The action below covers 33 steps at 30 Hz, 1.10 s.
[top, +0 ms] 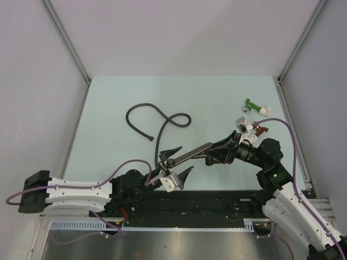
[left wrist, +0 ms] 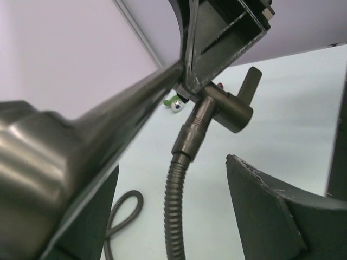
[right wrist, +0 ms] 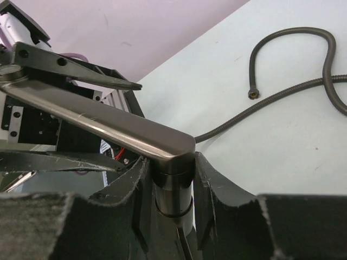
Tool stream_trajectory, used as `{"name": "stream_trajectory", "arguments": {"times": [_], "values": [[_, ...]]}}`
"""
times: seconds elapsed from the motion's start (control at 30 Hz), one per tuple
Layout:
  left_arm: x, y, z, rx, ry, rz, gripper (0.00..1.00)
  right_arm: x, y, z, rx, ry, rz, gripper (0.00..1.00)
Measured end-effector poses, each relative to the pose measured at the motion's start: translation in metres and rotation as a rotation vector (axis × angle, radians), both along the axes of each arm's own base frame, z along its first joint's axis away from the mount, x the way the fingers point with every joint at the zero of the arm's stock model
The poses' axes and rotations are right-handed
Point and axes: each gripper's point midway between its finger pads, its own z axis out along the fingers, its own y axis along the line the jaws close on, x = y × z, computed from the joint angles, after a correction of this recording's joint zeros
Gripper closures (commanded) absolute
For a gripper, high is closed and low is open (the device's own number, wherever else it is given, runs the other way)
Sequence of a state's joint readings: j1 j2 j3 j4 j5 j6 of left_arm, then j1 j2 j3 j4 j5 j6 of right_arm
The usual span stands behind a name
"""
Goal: Install the water faucets
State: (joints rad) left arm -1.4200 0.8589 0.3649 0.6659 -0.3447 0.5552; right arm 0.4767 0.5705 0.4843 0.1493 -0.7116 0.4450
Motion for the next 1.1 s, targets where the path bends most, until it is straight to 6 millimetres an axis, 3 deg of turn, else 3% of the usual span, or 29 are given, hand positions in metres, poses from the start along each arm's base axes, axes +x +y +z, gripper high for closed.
{"name": "stream_trajectory", "arguments": {"times": [0.23,0.43,0.73,1.1], "values": [[0.0,-0.014,0.008,0.006,-0.058,0.022,0.29,0.005,-0.002,-0.002,-0.001,0.022,-0.031,1.0],[0.003,-0.025,-0.017,0.08,-0.04,0.034,0.32,-0.004,0.002,0.0,0.008,0.029,0.005,1.0],[0.001,-0.018,-0.023,0.03,0.013,0.032,0.28,-0.006,0.004,0.001,0.012,0.034,0.013,1.0],[0.007,-0.02,-0.023,0.038,-0.005,0.066,0.35,-0.001,0.005,-0.003,-0.001,0.055,-0.024,1.0]]}}
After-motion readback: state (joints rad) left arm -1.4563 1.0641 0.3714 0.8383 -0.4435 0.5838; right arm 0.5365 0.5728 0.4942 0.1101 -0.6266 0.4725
